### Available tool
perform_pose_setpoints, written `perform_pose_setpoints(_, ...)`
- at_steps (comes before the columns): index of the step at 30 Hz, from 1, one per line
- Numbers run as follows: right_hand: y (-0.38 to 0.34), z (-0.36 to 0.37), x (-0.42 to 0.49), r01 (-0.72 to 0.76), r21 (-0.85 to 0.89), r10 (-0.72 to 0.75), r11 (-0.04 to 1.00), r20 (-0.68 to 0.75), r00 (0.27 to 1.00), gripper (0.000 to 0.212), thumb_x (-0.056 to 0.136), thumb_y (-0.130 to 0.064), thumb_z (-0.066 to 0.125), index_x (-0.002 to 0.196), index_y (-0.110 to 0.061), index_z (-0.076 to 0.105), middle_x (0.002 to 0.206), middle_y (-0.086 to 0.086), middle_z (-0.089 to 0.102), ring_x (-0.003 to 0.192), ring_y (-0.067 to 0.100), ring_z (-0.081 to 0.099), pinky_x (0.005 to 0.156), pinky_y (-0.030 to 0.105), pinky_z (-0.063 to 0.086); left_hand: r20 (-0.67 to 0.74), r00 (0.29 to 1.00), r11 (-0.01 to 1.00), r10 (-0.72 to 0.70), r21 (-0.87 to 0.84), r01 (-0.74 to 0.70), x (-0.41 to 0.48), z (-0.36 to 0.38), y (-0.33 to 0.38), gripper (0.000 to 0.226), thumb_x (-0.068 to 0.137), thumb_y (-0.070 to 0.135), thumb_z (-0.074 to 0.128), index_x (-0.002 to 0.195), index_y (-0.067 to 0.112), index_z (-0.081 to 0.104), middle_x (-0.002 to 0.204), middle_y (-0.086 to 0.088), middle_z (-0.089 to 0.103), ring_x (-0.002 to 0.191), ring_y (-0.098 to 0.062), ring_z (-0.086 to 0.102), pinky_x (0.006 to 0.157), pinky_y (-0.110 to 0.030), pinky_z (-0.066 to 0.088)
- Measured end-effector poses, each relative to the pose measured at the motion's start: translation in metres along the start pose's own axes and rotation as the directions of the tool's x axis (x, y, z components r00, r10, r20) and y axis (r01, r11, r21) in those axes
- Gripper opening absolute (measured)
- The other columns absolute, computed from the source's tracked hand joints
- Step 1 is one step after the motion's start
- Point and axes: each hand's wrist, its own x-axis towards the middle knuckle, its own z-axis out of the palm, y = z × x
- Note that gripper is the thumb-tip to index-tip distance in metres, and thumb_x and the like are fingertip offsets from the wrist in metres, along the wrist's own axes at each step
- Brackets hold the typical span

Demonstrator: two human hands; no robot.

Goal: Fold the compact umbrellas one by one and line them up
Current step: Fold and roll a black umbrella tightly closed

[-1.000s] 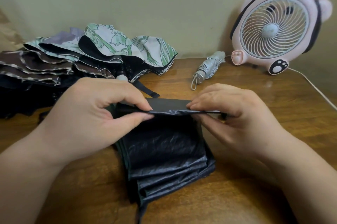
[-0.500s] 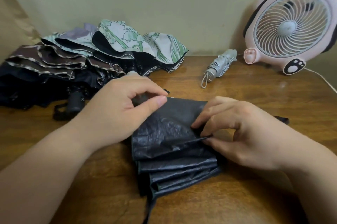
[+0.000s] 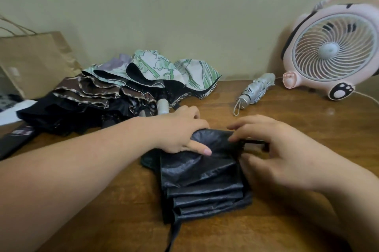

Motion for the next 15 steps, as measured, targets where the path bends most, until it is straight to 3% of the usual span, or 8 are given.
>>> perform_pose_setpoints(3, 0.0, -0.02, 0.017, -0.154, -0.266, 0.19, 0.952, 0.117, 0.975, 0.064, 0.088, -0.026, 0.07, 0.143, -0.047, 0.042, 0.151, -0.022, 0.039, 0.141, 0.005, 0.037, 0.116, 0.031, 0.037, -0.038, 0.999, 1.0, 0.006, -0.018, -0.007, -0.002, 0.009, -0.001, 0.072, 0.085, 0.082, 0.043, 0.137, 0.032, 0.046, 0.121, 0.001, 0.042, 0.112, -0.022, 0.044, 0.102, -0.046, 0.044)
perform_pose_setpoints(6, 0.005, -0.014, 0.04, -0.182, -0.422, 0.32, 0.888, 0.284, 0.904, 0.081, 0.088, -0.021, 0.067, 0.151, -0.049, 0.023, 0.156, -0.014, 0.034, 0.141, 0.017, 0.041, 0.11, 0.037, 0.044, -0.032, 0.999, 1.0, -0.015, -0.009, 0.014, -0.002, 0.013, 0.001, 0.071, 0.084, 0.083, 0.041, 0.124, 0.025, 0.047, 0.108, 0.0, 0.049, 0.101, -0.025, 0.053, 0.095, -0.047, 0.047)
perform_pose_setpoints(10, 0.017, 0.019, 0.049, -0.059, -0.371, 0.177, 0.927, 0.294, 0.939, 0.066, 0.086, -0.018, 0.059, 0.143, -0.042, 0.037, 0.131, -0.013, 0.047, 0.128, 0.017, 0.047, 0.1, 0.034, 0.046, -0.028, 0.998, 0.998, -0.055, 0.028, 0.056, -0.005, 0.009, 0.007, 0.065, 0.084, 0.085, 0.038, 0.098, 0.021, 0.041, 0.088, 0.006, 0.044, 0.088, -0.025, 0.052, 0.089, -0.048, 0.048)
perform_pose_setpoints(13, 0.027, 0.02, 0.047, -0.076, -0.264, 0.143, 0.962, 0.245, 0.959, 0.069, 0.082, -0.014, 0.058, 0.143, -0.041, 0.042, 0.135, -0.015, 0.055, 0.126, 0.014, 0.051, 0.102, 0.031, 0.045, -0.067, 0.996, 0.998, -0.05, 0.044, 0.053, -0.006, 0.01, 0.008, 0.064, 0.083, 0.086, 0.04, 0.097, 0.023, 0.038, 0.094, 0.006, 0.042, 0.091, -0.02, 0.05, 0.082, -0.04, 0.046)
perform_pose_setpoints(15, 0.03, 0.018, 0.047, -0.065, -0.243, 0.126, 0.968, 0.244, 0.962, 0.055, 0.077, -0.015, 0.06, 0.127, -0.038, 0.053, 0.117, -0.016, 0.061, 0.115, 0.015, 0.057, 0.092, 0.03, 0.047, -0.101, 0.994, 0.998, -0.047, 0.046, 0.052, -0.006, 0.012, 0.009, 0.063, 0.081, 0.088, 0.04, 0.098, 0.028, 0.037, 0.1, 0.006, 0.04, 0.094, -0.017, 0.047, 0.078, -0.037, 0.039)
